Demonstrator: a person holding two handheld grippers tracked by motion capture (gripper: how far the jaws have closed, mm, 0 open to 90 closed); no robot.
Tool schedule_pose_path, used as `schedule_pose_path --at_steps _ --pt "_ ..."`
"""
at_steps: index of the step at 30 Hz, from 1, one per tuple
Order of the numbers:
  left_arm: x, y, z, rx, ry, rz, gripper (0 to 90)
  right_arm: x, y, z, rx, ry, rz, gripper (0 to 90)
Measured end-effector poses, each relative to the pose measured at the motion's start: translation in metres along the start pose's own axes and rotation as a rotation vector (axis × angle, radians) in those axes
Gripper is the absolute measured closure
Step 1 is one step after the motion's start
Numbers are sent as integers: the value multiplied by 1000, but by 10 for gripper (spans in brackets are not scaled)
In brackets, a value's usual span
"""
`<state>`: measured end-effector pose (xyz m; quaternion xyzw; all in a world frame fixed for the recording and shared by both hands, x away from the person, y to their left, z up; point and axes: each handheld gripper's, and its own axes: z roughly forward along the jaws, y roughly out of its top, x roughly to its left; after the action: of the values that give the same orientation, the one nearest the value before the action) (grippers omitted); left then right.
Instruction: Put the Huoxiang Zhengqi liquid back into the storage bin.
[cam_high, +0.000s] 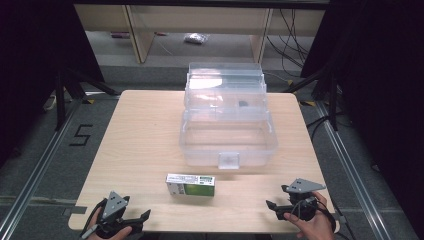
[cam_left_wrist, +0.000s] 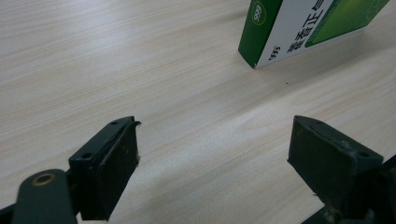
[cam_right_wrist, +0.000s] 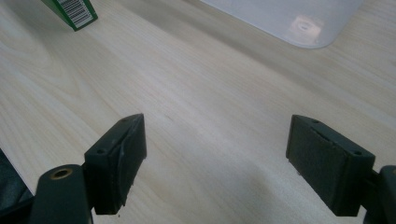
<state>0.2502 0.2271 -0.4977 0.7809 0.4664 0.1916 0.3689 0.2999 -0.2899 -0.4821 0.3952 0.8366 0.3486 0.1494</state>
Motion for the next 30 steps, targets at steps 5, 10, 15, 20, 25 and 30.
schedule_pose_path --at_steps 5,10,15,20,25,30 --pt "0 0 -1 3 10 3 153 5 7 1 18 21 -45 226" --pt "-1 0 0 -18 14 -27 153 9 15 2 41 35 -72 231" --pt "-2 -1 2 -29 4 -30 153 12 30 1 43 50 -121 238" --pt "0 1 -2 7 18 2 154 16 44 3 25 53 -144 245" --pt "0 0 0 -16 5 -8 153 26 68 6 42 83 -174 248" --pt "-2 -1 1 -25 2 -18 154 36 91 14 46 124 -264 251"
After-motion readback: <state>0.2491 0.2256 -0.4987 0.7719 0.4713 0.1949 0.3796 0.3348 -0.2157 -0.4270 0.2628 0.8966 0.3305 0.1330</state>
